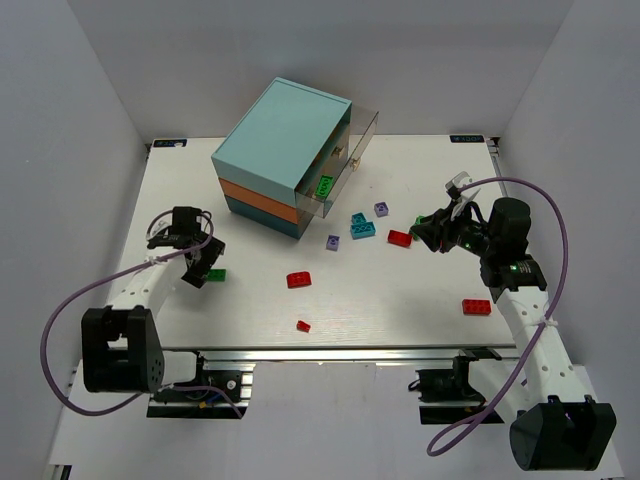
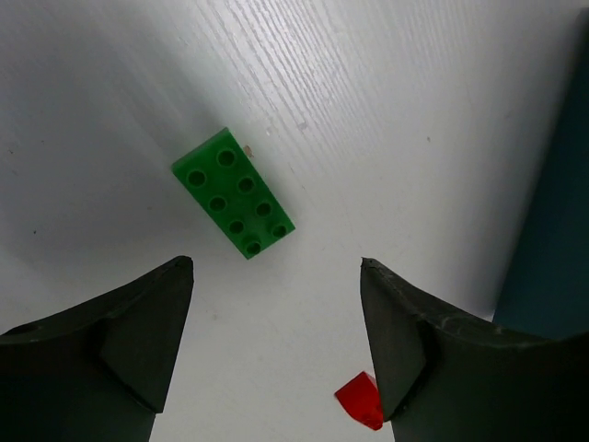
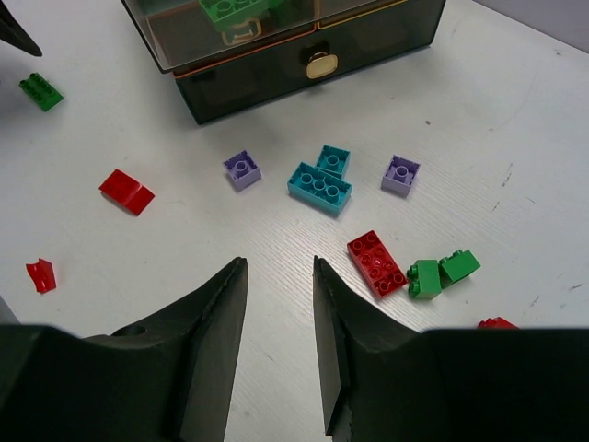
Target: Sort the legos into containers by color
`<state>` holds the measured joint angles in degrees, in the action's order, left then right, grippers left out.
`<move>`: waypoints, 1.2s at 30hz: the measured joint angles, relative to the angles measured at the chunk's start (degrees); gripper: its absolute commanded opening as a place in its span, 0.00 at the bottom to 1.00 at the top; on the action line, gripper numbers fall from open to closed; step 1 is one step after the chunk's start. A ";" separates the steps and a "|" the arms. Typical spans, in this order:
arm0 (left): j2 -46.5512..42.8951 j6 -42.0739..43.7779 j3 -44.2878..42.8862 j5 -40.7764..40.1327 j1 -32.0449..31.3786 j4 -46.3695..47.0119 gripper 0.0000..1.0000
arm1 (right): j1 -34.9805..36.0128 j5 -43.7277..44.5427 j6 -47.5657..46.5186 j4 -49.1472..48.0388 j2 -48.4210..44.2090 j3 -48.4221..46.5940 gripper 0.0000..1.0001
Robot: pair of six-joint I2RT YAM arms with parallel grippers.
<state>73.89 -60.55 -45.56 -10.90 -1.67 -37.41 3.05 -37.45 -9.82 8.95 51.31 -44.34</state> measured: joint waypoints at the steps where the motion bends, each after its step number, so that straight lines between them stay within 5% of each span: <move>1: 0.76 -0.26 -0.07 0.28 0.55 0.35 0.82 | 0.00 0.00 0.00 -0.02 0.00 0.00 0.40; 9: 9.70 -0.96 -0.35 2.80 4.48 2.29 0.79 | -0.04 0.04 -0.02 0.00 0.00 0.00 0.41; 22: 20.13 1.16 -8.59 3.06 6.78 0.24 0.56 | -0.09 0.44 -0.02 -0.02 0.07 0.00 0.41; 28: 20.52 2.27 -9.03 3.04 6.86 0.02 0.57 | -0.20 0.72 -0.02 -0.02 0.07 0.00 0.40; 36: 20.98 5.66 -9.60 3.41 6.86 0.48 0.74 | -0.37 0.94 -0.02 -0.02 0.07 0.00 0.40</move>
<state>94.87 -54.89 -55.16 -7.49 5.19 -36.93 2.68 -36.51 -9.85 8.93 51.37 -44.34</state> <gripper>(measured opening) 0.709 0.404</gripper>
